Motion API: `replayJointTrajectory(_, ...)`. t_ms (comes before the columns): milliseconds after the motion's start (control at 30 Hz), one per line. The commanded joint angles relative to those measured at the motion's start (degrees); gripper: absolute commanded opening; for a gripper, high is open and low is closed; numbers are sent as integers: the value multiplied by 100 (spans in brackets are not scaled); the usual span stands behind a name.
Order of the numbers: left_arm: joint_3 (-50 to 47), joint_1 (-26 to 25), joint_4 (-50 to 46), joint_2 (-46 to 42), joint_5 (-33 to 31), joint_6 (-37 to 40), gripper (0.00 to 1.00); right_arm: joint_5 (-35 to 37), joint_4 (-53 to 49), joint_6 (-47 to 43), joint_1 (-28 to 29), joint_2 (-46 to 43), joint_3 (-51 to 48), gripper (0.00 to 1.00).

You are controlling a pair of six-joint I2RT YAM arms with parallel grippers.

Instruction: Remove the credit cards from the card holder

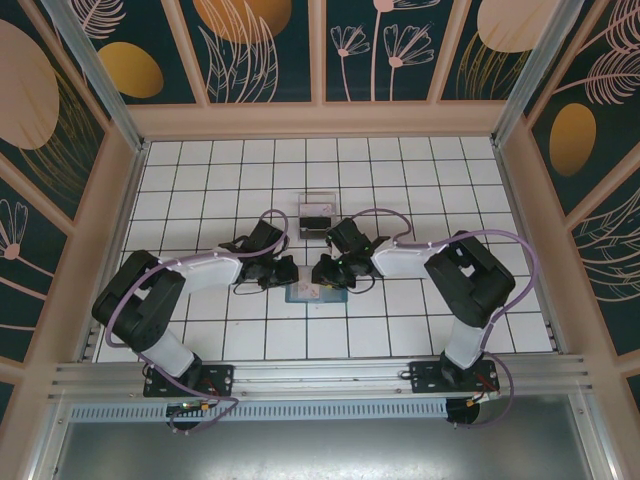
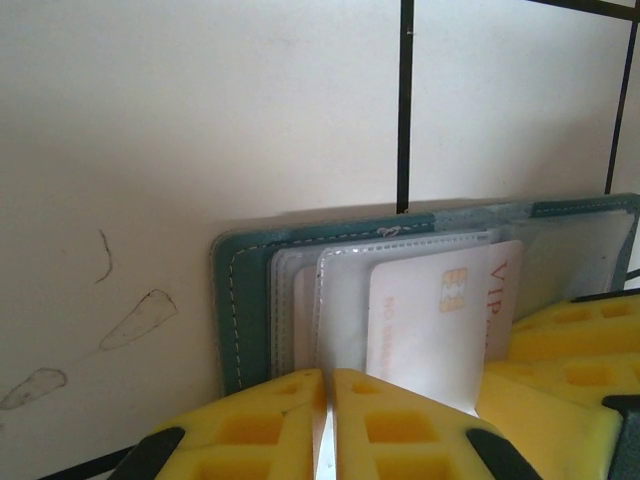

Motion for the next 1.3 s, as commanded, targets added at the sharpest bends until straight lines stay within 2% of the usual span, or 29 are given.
replayJointTrajectory(0,-82,-39,-512,293,-346,94,13,-345,445,129,56,-89,-208,21)
replayJointTrajectory(367,-62,-38,-642,304,-461,111,14,-402,699,194,-41,-411,-492,9)
replayJointTrajectory(867,17,-39,-809,262,-550,124,14,-186,420,19,-260,-755,-789,5)
replayJointTrajectory(1267,35,-41,-882,78,-546,91,14,58,-240,-323,-445,-1233,-752,0)
